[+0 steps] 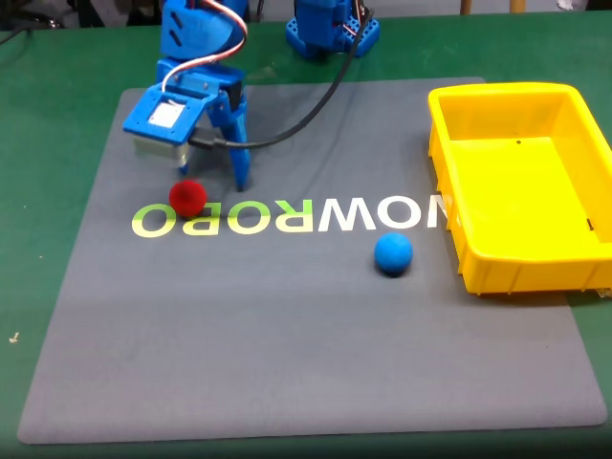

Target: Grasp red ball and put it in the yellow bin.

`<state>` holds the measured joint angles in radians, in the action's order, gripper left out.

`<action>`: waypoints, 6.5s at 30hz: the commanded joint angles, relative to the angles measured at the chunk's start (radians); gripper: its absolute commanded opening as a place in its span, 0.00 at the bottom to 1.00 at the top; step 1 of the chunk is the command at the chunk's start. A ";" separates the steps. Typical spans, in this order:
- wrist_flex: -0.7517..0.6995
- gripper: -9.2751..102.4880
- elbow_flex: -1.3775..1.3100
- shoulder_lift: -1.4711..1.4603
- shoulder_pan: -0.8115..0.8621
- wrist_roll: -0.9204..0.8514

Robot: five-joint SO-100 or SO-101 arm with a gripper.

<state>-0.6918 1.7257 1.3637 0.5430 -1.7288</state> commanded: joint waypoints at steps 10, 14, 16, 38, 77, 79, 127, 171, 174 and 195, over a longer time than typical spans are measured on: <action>0.028 0.36 -0.261 -0.155 -0.003 0.021; 0.028 0.36 -0.304 -0.199 -0.014 0.023; 0.028 0.36 -0.325 -0.218 -0.020 0.028; -0.018 0.08 -0.374 -0.245 -0.023 0.029; -0.048 0.08 -0.321 0.290 -0.900 0.250; -0.052 0.08 -0.321 0.278 -0.927 0.259; -0.109 0.38 -0.252 0.341 -0.888 0.265; -0.680 0.08 1.371 1.960 -0.394 0.140; -0.680 0.08 1.371 1.962 -0.393 0.140; -0.683 0.08 1.374 1.959 -0.400 0.103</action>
<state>-1.3652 3.0695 3.3119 0.1304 -1.6122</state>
